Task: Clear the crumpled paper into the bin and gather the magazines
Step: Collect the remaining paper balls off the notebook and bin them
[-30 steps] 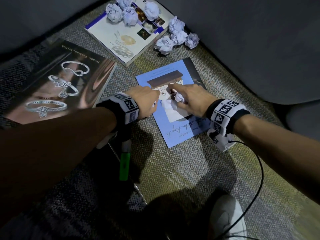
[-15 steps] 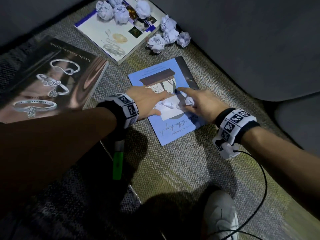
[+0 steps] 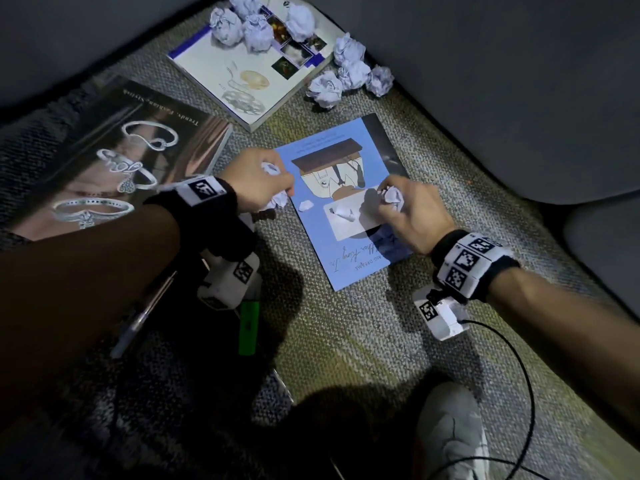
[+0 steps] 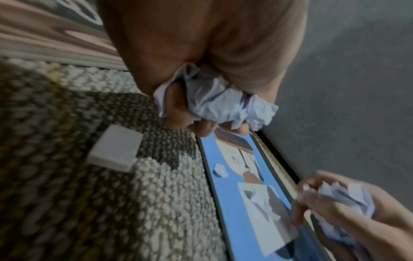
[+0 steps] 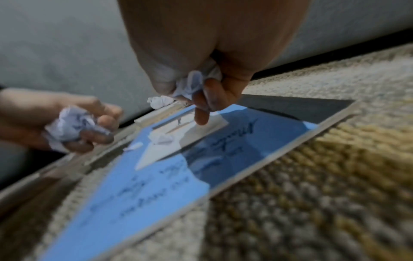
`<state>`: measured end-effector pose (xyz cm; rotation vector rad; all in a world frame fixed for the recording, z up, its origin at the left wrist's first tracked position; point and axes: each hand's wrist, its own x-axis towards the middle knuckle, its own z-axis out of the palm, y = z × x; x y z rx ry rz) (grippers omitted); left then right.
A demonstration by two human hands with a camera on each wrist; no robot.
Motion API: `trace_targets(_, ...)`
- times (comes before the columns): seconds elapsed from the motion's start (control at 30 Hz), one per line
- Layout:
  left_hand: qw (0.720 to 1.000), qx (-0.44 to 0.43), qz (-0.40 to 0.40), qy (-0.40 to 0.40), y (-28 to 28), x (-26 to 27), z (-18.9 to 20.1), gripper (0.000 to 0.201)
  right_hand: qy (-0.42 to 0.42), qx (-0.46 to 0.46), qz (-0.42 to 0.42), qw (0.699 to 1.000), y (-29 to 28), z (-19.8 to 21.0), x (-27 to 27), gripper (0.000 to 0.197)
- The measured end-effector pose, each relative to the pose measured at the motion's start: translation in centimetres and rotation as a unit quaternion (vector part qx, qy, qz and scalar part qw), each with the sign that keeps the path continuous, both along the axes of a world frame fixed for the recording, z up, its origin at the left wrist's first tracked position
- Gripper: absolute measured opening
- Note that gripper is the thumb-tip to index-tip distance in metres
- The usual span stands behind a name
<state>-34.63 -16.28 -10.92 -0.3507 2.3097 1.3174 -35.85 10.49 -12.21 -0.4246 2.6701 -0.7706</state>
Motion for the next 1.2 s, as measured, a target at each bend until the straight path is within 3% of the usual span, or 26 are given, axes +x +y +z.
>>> trace_targets(0.07,1.0,-0.012,0.006,-0.005,-0.7,0.0,-0.4,0.024,-0.003,-0.006,-0.037,0.999,-0.5,-0.2,0.1,0.006)
trace_targets(0.13,0.993,-0.092,-0.069,0.017,-1.0,0.1,-0.8,0.02,-0.006,-0.007,-0.056,0.998,-1.2,-0.3,0.0,0.006)
trace_targets(0.23,0.94,-0.245,-0.224,0.075,-0.4,0.4,-0.9,0.009,-0.007,-0.004,-0.054,0.999,-2.2,0.1,-0.3,0.02)
trace_targets(0.3,0.899,-0.305,-0.289,0.12,0.5,0.5,-0.9,0.02,-0.015,0.029,-0.019,0.999,-2.7,0.4,-0.4,0.029)
trace_targets(0.4,0.846,-0.363,-0.35,0.172,2.0,0.2,-0.8,0.04,0.018,0.134,0.083,0.987,-3.1,0.7,-0.3,0.027)
trace_targets(0.5,0.82,-0.384,-0.395,0.154,2.9,0.7,-1.4,0.041,0.047,0.184,0.154,0.969,-3.8,0.9,-0.3,0.031)
trace_targets(0.63,0.84,-0.366,-0.37,0.151,3.0,0.6,-2.2,0.028,0.049,0.19,0.167,0.966,-4.3,0.2,-1.0,0.038)
trace_targets(0.73,0.864,-0.341,-0.341,0.147,2.7,0.4,-2.3,0.019,0.021,0.15,0.149,0.977,-4.4,-0.4,-1.1,0.03)
trace_targets(1.03,0.872,-0.347,-0.317,0.134,2.7,0.6,-2.4,0.018,0.01,0.103,0.161,0.982,-3.7,-1.2,-0.8,0.036)
trace_targets(1.2,0.948,-0.231,-0.195,0.097,2.1,0.8,-2.2,0.019,0.003,0.116,0.185,0.976,-3.7,-1.6,-0.6,0.026)
